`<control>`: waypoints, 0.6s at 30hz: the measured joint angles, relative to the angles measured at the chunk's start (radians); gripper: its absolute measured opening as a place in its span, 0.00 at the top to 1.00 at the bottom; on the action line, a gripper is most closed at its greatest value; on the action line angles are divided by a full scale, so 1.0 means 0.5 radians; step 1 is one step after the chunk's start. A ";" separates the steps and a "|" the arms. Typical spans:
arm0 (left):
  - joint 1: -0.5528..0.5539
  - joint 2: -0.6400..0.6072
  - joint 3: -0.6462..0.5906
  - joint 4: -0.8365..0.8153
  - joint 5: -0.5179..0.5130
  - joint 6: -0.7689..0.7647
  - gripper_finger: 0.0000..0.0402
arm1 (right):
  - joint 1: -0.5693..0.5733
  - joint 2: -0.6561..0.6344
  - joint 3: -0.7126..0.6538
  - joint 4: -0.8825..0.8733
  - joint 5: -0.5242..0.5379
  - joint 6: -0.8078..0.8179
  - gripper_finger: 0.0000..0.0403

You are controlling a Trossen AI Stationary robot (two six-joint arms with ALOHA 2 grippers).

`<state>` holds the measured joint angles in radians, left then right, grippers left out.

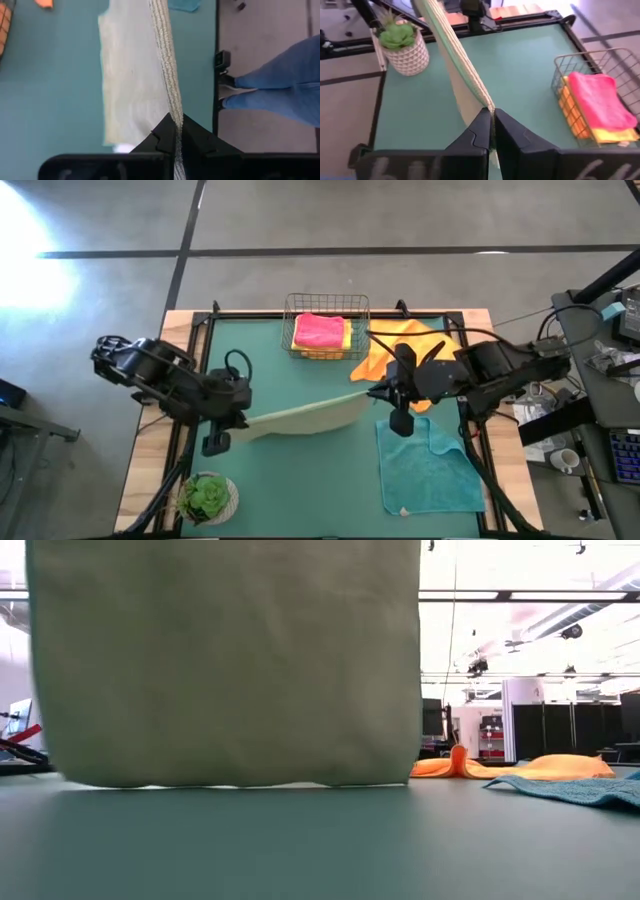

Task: Fold microfiber towels
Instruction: Fold the green microfiber towel

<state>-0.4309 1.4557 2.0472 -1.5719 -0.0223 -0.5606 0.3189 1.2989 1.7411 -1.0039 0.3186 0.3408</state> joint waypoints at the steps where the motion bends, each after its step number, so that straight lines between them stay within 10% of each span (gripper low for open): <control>1: 0.000 0.000 0.023 0.000 0.002 0.022 1.00 | 0.003 0.011 0.019 -0.017 0.027 -0.002 0.98; 10: 0.108 -0.019 0.087 -0.007 -0.129 0.443 1.00 | -0.001 0.128 0.140 -0.095 0.451 -0.157 0.98; 18: 0.339 -0.034 0.094 -0.005 -0.649 1.022 1.00 | -0.002 0.144 0.171 -0.102 0.918 -0.285 0.98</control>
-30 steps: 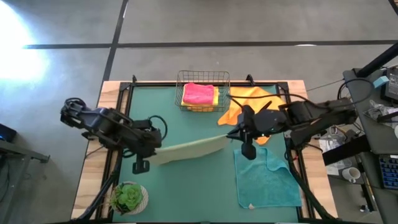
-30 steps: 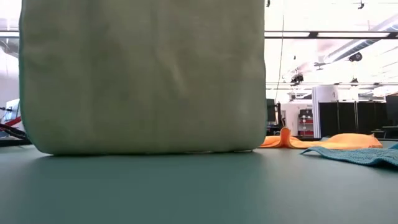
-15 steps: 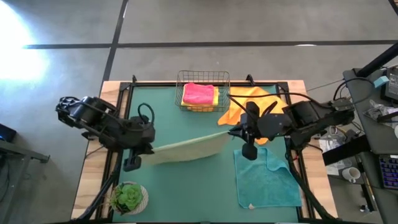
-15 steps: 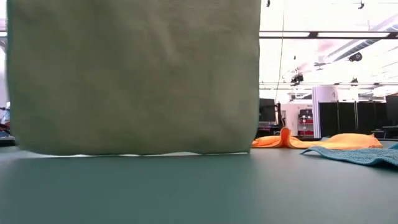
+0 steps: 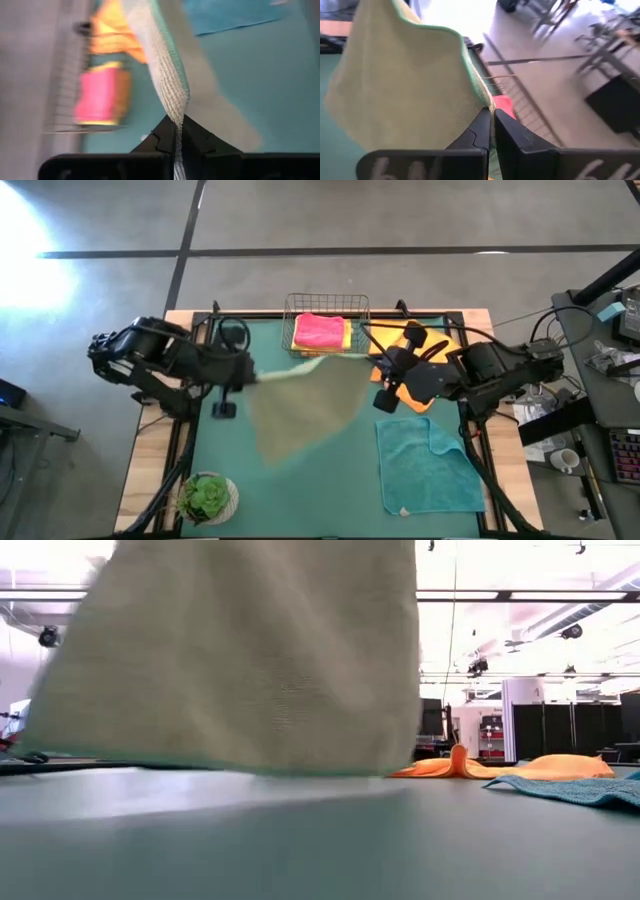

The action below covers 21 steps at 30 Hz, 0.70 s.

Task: Fold microfiber towels
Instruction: Fold the green microfiber towel

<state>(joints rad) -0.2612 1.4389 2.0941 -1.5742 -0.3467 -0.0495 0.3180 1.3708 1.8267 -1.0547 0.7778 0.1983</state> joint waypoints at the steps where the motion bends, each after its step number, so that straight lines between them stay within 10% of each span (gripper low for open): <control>1: 0.025 -0.003 0.000 0.001 -0.094 0.063 1.00 | 0.001 0.000 0.000 0.001 0.037 -0.004 0.98; 9: 0.141 -0.022 -0.013 0.001 -0.271 0.214 1.00 | 0.001 0.000 0.000 0.002 0.117 -0.055 0.98; 21: 0.009 -0.023 -0.287 0.005 0.591 -0.614 1.00 | 0.159 0.107 -0.058 -0.080 -0.537 0.568 0.98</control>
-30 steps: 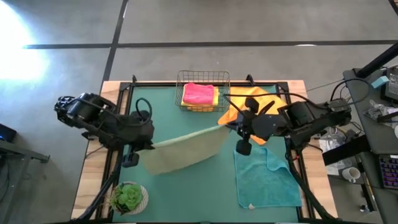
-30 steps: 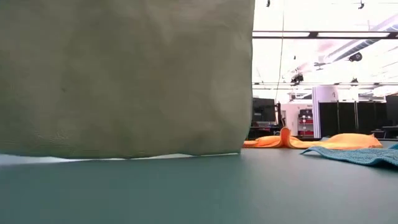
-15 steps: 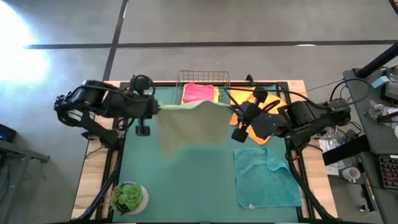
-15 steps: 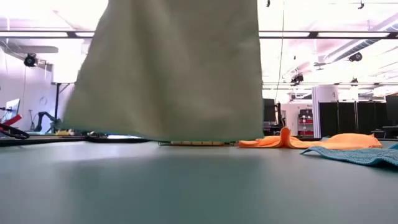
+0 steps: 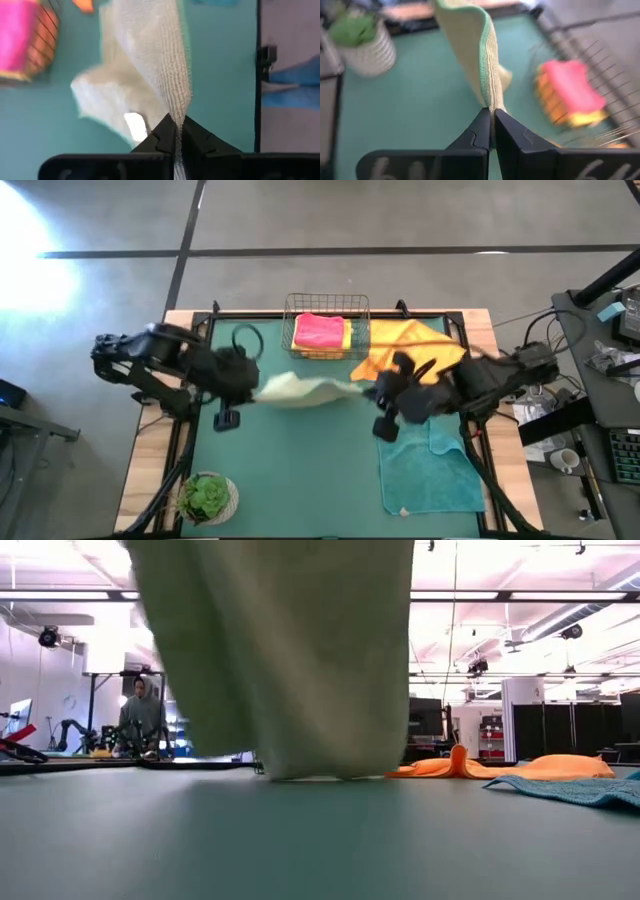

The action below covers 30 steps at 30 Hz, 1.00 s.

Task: Fold microfiber towels
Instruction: Fold the green microfiber towel

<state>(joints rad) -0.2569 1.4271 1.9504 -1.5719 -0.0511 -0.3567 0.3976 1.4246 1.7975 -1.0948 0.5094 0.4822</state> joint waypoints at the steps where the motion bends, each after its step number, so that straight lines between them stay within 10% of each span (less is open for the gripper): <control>1: -0.032 0.006 -0.053 0.002 0.006 -0.053 1.00 | 0.027 0.024 -0.020 -0.023 -0.043 0.054 0.98; 17: -0.377 0.025 -1.000 0.837 0.241 -0.698 1.00 | 0.268 0.395 -0.195 -0.333 -0.279 0.161 0.98; 30: -0.356 0.024 -1.448 0.981 0.176 -1.005 1.00 | 0.117 0.427 -0.822 0.373 -0.354 0.113 0.98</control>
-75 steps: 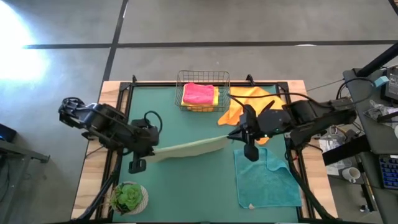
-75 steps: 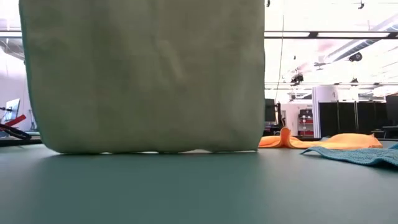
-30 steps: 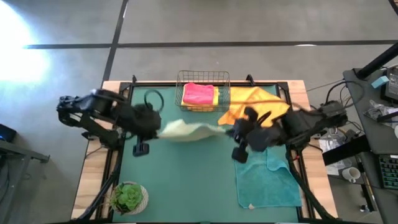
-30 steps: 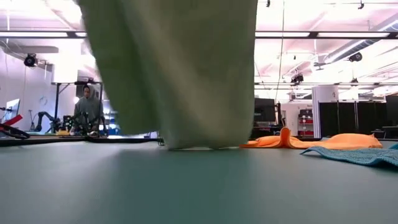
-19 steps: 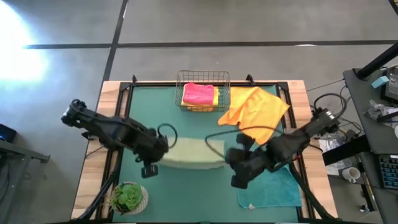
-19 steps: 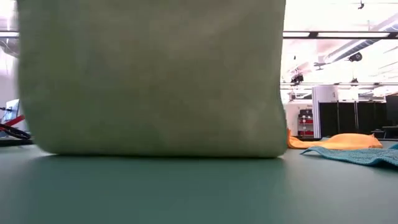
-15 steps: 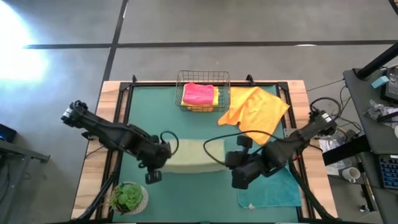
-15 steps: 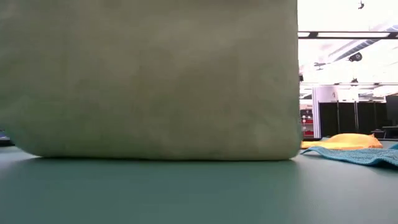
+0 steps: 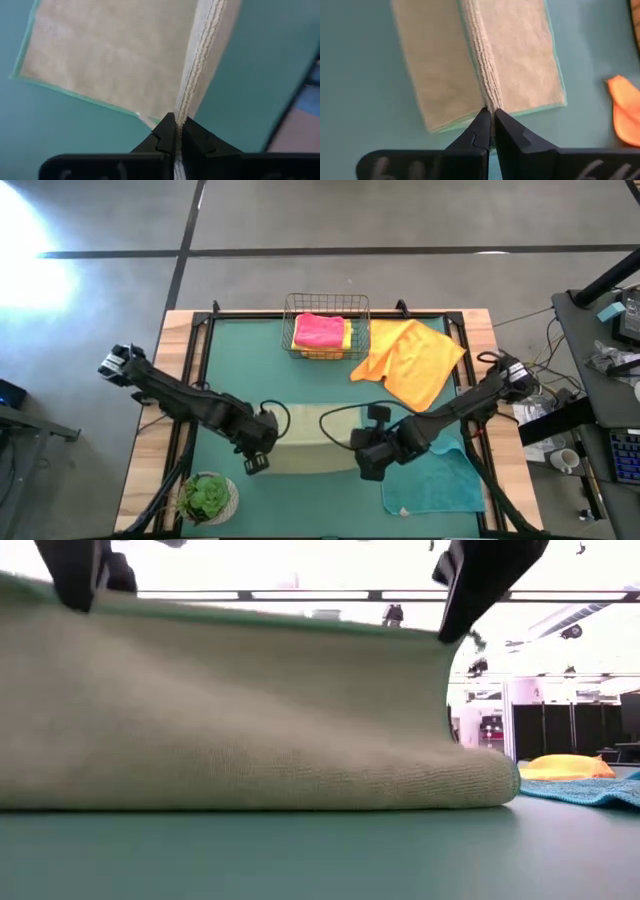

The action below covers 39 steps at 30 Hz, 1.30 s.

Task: Fold microfiber towels
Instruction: Fold the green microfiber towel

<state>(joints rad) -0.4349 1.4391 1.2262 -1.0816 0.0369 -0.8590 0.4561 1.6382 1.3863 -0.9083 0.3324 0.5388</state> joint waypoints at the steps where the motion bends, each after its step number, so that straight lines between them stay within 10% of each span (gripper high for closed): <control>1: 0.007 0.001 -0.031 0.007 -0.025 -0.013 1.00 | -0.015 0.000 -0.035 0.029 0.000 0.027 0.98; 31: 0.306 0.269 -0.175 0.171 -0.327 0.286 1.00 | -0.404 -0.001 -0.329 0.216 -0.108 0.084 0.98; 39: 0.344 0.269 -0.176 0.071 -0.365 0.282 0.82 | -0.449 -0.001 -0.329 0.226 -0.111 0.089 0.98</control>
<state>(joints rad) -0.2631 1.5738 1.1381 -1.0463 -0.1457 -0.7180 0.2316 1.6379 1.2217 -0.7956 0.2771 0.5831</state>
